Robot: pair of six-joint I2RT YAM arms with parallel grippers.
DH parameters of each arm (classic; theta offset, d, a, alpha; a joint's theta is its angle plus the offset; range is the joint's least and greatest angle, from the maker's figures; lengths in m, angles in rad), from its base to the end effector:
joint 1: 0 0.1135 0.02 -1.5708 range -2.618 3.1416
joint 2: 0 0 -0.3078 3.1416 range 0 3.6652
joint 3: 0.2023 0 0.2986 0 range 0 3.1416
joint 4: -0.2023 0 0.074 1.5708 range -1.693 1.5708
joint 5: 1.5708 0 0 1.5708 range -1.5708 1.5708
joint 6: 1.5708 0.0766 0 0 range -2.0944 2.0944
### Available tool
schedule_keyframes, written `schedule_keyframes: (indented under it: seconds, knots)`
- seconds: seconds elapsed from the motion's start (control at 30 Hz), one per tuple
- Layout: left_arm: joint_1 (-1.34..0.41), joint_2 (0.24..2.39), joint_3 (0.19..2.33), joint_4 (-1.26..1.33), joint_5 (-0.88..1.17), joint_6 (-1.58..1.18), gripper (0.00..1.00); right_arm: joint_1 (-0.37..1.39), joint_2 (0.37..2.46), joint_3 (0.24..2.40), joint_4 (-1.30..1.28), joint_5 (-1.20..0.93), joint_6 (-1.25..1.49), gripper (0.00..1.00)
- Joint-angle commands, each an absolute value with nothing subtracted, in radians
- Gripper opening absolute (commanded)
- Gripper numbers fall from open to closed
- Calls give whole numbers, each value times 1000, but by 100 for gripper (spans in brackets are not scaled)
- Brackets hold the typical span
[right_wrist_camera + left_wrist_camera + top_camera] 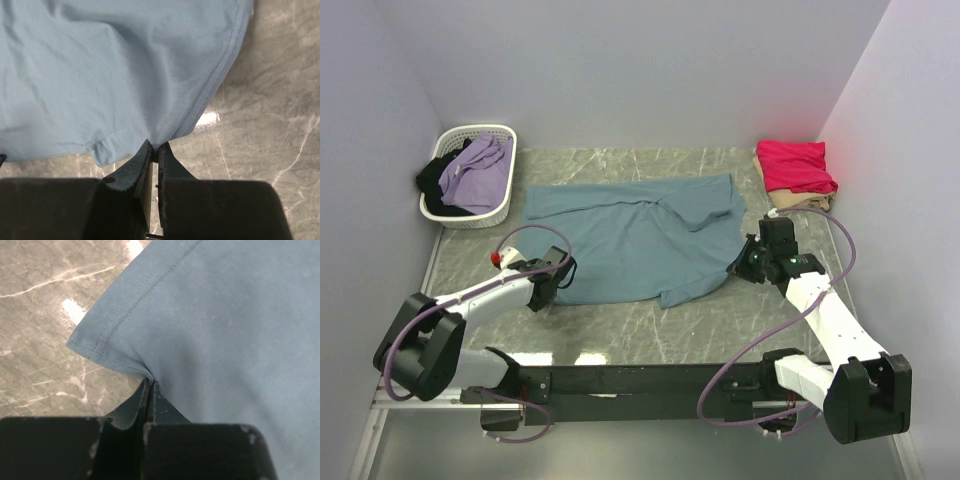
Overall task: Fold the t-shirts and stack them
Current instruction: Fold the tshirt
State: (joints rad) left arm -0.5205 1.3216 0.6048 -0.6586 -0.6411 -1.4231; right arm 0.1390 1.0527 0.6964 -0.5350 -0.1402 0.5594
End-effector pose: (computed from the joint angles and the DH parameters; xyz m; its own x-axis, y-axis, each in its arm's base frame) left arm 0.2226 -0.0748 0.1320 -0.4198 -0.6731 -0.6089 -0.7980 0.5934 -0.1057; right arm 0.2528 0.0462 0.2185 -0.7719 0.4226 -0.4749 0.2188 0.8780 0.4256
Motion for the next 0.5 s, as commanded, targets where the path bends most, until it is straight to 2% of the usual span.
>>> schedule_keyframes:
  seconds: [0.0,0.27,0.47]
  knots:
    - [-523,1244,664,-664,-629,-1368,1,133,1051,775,-534,-138,532,2]
    - [-523,1238,742,-727,-646,-1319,1,133,1095,822,-537,-167,512,1]
    - [-522,1351,814,-750,-670,-1286,1,133,1172,899,-555,-157,486,1]
